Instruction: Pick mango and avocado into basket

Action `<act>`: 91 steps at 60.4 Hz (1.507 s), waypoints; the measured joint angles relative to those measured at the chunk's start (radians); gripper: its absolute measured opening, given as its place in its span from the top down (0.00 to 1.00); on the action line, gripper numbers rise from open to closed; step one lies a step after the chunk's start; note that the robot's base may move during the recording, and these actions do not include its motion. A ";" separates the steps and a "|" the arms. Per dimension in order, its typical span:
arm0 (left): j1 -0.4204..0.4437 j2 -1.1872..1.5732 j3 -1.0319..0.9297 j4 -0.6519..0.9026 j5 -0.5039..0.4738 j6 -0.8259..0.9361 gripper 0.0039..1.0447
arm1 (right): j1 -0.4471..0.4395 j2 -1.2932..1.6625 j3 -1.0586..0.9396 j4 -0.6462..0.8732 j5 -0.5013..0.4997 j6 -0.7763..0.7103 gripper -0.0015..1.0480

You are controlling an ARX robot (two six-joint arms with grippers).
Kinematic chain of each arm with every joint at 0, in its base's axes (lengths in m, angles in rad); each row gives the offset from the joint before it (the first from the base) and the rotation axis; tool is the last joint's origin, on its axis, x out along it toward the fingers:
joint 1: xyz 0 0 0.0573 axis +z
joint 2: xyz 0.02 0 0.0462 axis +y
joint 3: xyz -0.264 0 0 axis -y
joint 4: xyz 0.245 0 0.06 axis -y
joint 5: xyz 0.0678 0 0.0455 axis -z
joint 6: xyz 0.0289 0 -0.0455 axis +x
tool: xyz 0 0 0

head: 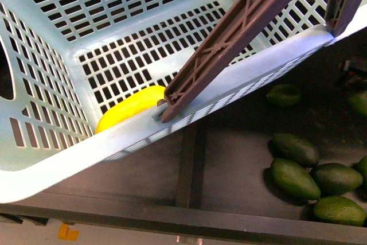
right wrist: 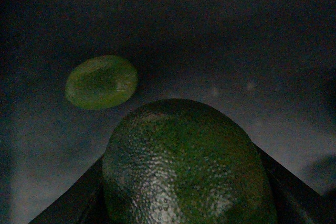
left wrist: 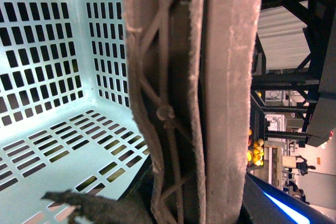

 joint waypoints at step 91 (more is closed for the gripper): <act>0.000 0.000 0.000 0.000 0.000 0.000 0.83 | 0.632 -0.814 -0.343 0.211 0.125 -0.181 0.20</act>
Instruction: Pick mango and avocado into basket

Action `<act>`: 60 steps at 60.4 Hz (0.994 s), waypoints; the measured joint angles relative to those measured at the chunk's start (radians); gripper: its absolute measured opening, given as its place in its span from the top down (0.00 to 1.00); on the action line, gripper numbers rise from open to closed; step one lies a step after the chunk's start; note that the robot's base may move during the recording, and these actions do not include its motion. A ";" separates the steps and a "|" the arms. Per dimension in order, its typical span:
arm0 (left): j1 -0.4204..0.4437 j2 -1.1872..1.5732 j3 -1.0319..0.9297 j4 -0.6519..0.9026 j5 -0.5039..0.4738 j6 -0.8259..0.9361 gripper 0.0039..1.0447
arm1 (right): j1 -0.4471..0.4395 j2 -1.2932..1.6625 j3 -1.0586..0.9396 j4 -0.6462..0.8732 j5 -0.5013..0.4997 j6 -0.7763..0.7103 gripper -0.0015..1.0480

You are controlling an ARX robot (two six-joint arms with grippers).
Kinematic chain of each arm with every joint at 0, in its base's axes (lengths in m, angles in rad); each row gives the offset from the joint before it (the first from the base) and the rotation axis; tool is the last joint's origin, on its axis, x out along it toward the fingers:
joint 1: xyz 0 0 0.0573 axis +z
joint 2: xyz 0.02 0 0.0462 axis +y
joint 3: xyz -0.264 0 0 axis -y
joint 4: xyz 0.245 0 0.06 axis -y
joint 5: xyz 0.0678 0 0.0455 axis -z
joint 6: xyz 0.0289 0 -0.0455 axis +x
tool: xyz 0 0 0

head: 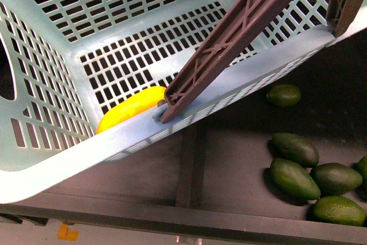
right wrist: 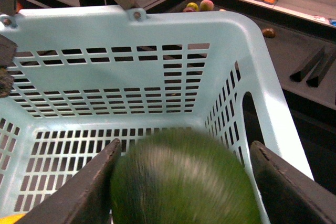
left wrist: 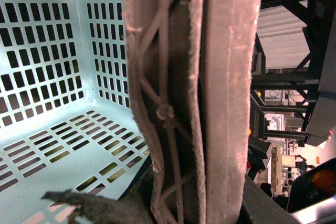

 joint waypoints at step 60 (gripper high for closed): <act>0.000 0.002 0.000 0.000 -0.001 -0.003 0.83 | -0.247 -0.461 -0.471 0.167 0.180 0.133 0.93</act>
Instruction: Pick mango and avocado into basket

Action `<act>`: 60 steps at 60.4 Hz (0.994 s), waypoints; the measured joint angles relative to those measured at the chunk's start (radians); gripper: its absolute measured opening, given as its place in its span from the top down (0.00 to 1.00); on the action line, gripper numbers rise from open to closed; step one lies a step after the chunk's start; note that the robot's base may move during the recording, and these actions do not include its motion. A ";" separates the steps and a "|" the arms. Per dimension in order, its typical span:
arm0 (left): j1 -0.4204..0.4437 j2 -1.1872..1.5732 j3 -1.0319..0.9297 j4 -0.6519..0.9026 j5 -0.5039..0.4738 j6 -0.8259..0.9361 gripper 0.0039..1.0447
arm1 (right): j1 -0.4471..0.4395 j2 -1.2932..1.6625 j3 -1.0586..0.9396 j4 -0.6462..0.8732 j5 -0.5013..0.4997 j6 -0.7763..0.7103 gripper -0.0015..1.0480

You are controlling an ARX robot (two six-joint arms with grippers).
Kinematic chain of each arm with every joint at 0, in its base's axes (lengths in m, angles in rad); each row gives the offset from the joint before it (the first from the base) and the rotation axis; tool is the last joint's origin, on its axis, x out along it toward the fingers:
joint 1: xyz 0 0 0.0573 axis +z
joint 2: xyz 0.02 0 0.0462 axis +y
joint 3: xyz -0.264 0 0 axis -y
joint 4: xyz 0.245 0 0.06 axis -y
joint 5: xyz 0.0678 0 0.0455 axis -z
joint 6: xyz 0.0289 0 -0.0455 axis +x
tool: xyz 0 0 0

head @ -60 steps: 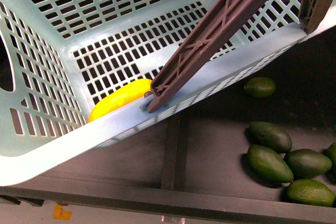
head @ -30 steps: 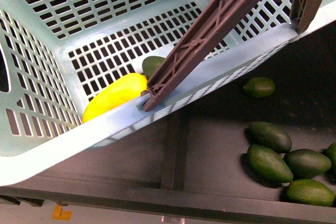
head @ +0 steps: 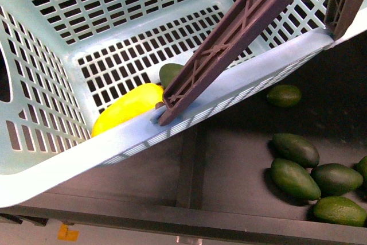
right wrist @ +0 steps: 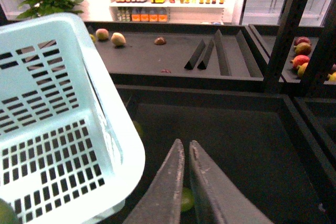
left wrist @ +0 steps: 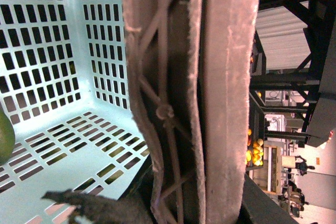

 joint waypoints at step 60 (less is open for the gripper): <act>0.000 0.000 0.000 0.000 0.001 0.000 0.83 | -0.182 -0.512 -0.256 -0.230 -0.174 0.004 0.98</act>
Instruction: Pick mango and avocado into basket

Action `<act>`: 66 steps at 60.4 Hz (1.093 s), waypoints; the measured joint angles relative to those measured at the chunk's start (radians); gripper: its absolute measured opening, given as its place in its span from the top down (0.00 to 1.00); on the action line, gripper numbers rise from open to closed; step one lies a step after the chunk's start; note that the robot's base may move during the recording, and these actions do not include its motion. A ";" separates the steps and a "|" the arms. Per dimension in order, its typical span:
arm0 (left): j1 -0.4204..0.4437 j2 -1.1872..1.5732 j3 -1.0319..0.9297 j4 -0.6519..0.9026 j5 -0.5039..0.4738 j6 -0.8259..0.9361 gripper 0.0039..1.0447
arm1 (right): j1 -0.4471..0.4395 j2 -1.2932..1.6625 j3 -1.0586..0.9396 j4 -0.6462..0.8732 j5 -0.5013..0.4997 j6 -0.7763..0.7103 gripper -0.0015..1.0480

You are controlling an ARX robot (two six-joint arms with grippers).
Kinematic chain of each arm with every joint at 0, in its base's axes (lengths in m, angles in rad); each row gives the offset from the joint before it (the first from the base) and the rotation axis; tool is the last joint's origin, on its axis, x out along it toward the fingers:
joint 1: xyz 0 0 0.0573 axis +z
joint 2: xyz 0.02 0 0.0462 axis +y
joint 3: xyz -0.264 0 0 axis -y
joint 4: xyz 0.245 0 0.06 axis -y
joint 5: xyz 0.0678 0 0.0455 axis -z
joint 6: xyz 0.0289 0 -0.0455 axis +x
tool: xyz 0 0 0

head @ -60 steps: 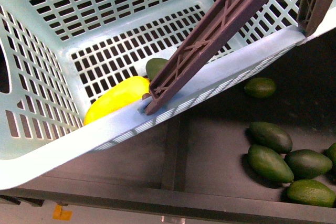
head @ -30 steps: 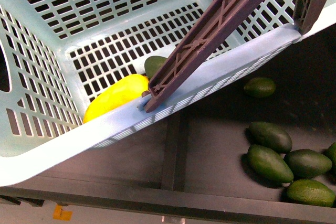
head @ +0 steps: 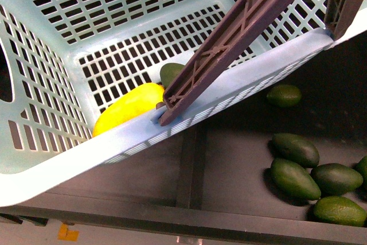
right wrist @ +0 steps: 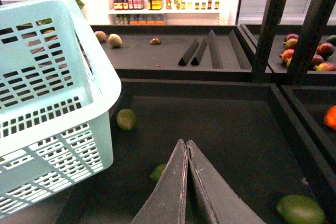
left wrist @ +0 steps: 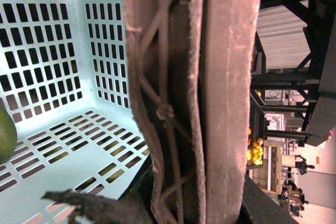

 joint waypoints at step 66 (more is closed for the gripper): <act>0.000 0.000 0.000 0.000 0.000 0.001 0.83 | 0.000 -0.384 0.000 -0.386 0.002 -0.001 0.96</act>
